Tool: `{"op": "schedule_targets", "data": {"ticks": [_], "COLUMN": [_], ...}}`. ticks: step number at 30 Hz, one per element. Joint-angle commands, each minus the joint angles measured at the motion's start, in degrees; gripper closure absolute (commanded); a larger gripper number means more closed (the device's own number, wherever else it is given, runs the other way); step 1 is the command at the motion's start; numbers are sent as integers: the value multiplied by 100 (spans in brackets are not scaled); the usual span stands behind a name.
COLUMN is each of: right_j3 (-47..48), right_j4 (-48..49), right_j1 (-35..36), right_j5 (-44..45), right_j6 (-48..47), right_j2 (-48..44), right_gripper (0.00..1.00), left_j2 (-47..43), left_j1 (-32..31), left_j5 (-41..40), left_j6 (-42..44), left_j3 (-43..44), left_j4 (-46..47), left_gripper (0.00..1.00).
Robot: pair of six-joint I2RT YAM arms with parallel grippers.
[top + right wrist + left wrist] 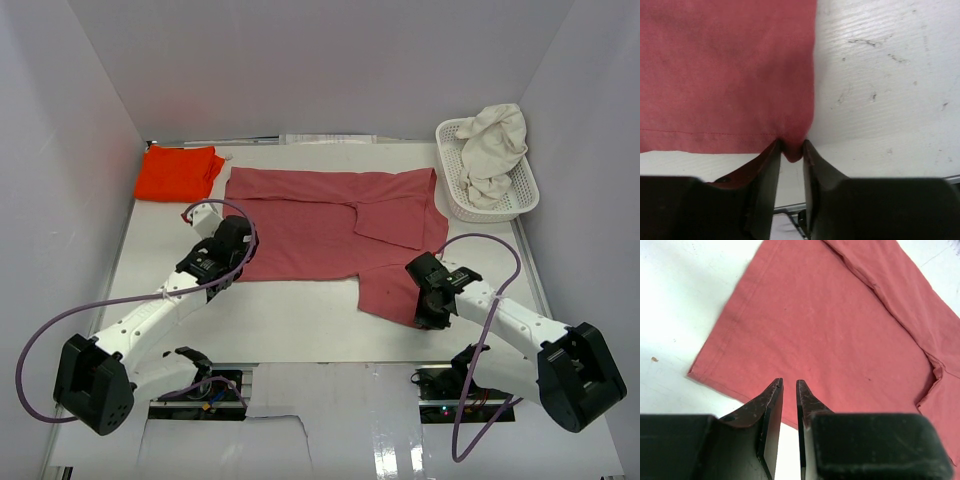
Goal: Fold and stack the t-shirts
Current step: Grap the side of the flattened tshirt closest away from the robot with both arms
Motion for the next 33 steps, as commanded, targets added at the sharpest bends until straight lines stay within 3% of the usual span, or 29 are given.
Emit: {"op": "schedule_targets", "data": {"ticks": [1, 4, 6, 7, 8, 10, 12, 17, 22, 27, 33], "right_j3": [-167, -229, -211, -168, -124, 69, 201, 632, 756, 756, 826], "right_j4": [336, 407, 398, 381, 302, 205, 56, -208, -235, -217, -235], "right_j1": [-41, -32, -41, -41, -32, -41, -41, -41, -41, -41, -41], "right_j5": [62, 9, 0, 0, 18, 44, 105, 168, 27, -87, -140], "right_j6": [2, 2, -6, 2, -6, -6, -50, -234, -393, -507, -657], "right_j2": [162, 224, 215, 198, 128, 40, -75, -163, -198, -233, -259], "right_gripper": [73, 89, 92, 92, 92, 92, 92, 92, 92, 92, 92], "left_j2": [-189, -163, -154, -163, -189, -233, -321, -374, -138, 249, 1004], "left_j1": [-4, -4, -4, -4, -4, -4, 22, 215, 707, 1076, 1156], "left_j5": [-158, -325, -439, -474, -553, -624, -659, -598, -247, 236, 606], "left_j6": [-206, -574, -942, -1110, -1451, -1997, -2350, -2500, -2448, -2412, -2456], "left_j3": [-105, -105, -114, -123, -166, -228, -386, -597, -571, -501, -334], "left_j4": [-203, -528, -809, -923, -1168, -1494, -1776, -1785, -1672, -1425, -1214], "left_gripper": [71, 67, 59, 48, 44, 21, 11, 20, 21, 40, 37]}}
